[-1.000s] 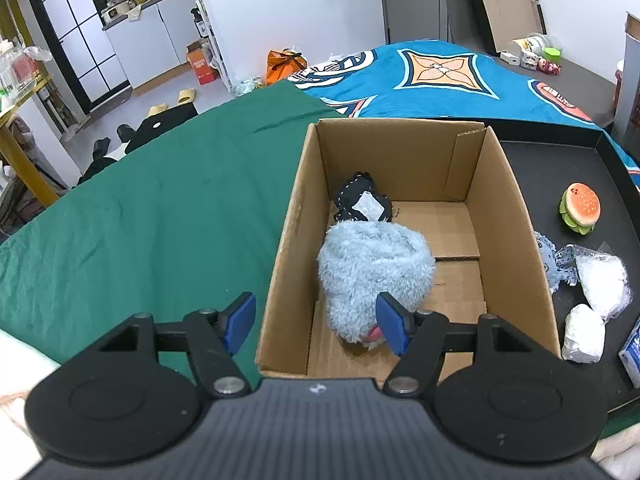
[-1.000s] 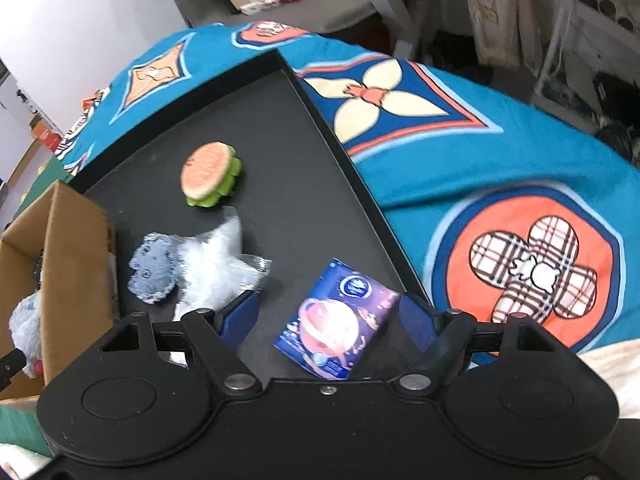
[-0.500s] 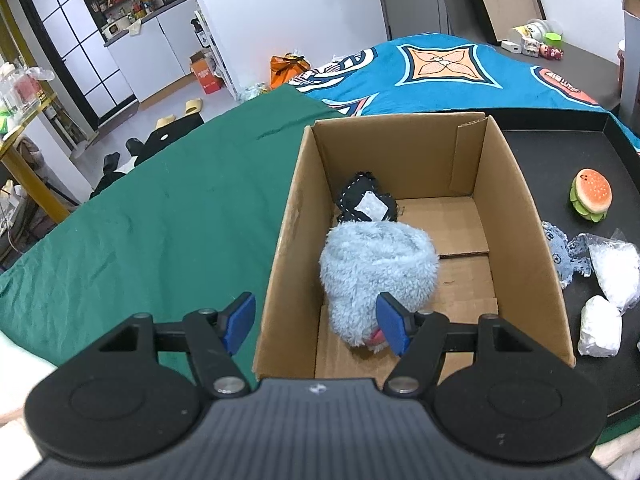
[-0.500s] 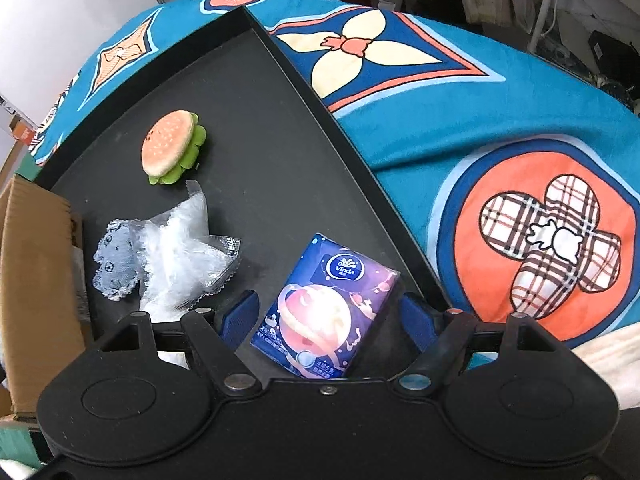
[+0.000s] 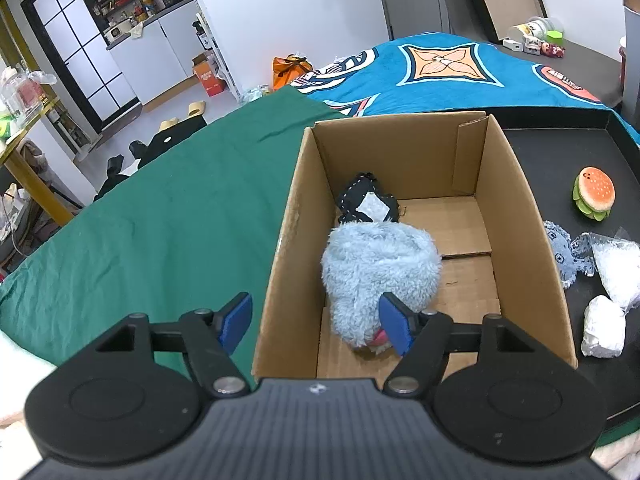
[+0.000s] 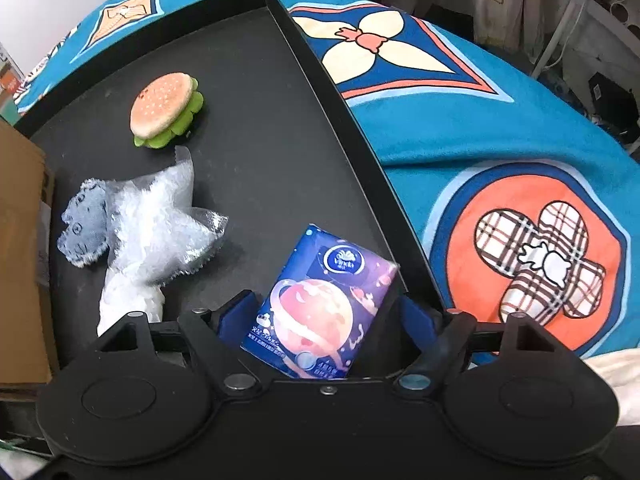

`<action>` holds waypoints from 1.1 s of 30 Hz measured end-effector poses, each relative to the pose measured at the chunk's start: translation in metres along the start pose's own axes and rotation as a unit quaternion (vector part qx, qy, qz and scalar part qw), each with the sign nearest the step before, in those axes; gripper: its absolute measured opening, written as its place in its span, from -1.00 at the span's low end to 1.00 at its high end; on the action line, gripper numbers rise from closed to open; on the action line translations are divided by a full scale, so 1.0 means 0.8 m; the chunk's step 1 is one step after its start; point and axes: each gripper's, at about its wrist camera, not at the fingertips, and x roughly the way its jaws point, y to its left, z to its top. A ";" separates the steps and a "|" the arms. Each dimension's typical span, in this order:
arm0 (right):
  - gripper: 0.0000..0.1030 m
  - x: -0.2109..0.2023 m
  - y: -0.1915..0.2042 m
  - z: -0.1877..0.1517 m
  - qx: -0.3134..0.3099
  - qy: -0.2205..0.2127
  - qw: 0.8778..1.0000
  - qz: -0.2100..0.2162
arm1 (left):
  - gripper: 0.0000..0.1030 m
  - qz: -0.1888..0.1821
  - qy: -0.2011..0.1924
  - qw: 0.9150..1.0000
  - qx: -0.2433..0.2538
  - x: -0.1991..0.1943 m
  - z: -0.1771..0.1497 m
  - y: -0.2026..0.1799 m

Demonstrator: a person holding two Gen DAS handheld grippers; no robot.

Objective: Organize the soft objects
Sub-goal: 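Lift the purple tissue pack and carry it toward the cardboard box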

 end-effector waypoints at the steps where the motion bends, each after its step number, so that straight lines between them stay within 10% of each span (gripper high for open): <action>1: 0.47 0.000 0.000 -0.001 -0.003 0.001 1.000 -0.004 | 0.33 0.000 0.000 1.000 0.000 0.000 0.000 0.000; 7: 0.11 -0.005 0.001 -0.005 -0.009 -0.014 1.000 -0.001 | 0.34 -0.003 0.001 1.000 -0.005 0.000 0.000 0.002; 33: 0.10 -0.104 0.050 0.009 -0.062 -0.149 0.983 0.091 | 0.33 -0.036 0.000 0.998 -0.059 -0.004 -0.004 0.039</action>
